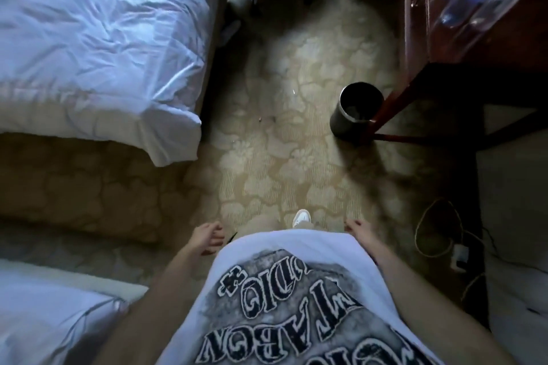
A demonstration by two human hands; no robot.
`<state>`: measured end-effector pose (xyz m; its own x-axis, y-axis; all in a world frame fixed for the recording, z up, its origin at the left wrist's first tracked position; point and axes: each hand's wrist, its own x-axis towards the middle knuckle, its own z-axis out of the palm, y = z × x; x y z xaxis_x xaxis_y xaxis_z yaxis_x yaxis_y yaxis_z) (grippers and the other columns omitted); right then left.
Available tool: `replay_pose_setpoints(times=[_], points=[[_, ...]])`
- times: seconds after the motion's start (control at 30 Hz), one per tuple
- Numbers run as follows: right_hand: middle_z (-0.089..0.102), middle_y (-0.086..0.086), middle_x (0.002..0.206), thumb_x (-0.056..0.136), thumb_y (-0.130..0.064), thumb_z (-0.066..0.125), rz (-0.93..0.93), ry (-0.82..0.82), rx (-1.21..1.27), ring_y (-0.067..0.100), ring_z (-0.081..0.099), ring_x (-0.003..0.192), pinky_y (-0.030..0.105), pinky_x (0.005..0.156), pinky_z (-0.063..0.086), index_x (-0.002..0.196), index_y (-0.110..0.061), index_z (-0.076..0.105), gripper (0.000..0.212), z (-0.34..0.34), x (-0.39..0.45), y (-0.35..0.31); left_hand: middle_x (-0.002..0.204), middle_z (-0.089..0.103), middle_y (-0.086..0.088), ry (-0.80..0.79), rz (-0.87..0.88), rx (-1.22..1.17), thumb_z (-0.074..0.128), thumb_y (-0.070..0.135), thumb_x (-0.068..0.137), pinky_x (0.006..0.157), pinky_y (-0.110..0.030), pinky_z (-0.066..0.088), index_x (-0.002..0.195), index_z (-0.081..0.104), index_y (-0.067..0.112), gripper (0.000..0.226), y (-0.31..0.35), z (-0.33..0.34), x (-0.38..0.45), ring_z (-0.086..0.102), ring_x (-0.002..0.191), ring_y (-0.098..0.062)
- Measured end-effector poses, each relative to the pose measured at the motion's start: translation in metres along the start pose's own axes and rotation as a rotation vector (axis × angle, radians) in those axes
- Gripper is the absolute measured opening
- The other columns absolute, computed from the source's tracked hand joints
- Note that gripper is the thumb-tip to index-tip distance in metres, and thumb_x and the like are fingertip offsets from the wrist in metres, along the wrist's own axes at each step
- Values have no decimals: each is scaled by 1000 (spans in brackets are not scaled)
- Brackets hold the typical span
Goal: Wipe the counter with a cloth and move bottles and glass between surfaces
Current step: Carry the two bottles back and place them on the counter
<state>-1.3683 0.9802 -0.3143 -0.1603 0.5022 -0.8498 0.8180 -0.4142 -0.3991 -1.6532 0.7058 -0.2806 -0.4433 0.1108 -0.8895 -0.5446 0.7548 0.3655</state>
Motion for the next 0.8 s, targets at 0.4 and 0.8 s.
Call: replay_pose_setpoints(times=[0.4, 0.8], points=[[61, 8, 91, 98, -22, 49, -67, 60, 141, 12, 56, 69, 24, 53, 34, 104, -9, 59, 17, -51, 138, -300, 48, 42, 3, -20, -72, 55, 47, 15, 98, 42, -19, 20, 75, 54, 10, 25, 246, -4, 153, 31, 34, -8], [61, 23, 108, 96, -7, 50, 159, 274, 508, 24, 58, 80, 23, 63, 47, 114, 8, 58, 25, -92, 208, -421, 75, 59, -1, -240, 462, 317, 50, 26, 101, 39, -13, 37, 92, 60, 15, 17, 722, 69, 230, 55, 45, -2]])
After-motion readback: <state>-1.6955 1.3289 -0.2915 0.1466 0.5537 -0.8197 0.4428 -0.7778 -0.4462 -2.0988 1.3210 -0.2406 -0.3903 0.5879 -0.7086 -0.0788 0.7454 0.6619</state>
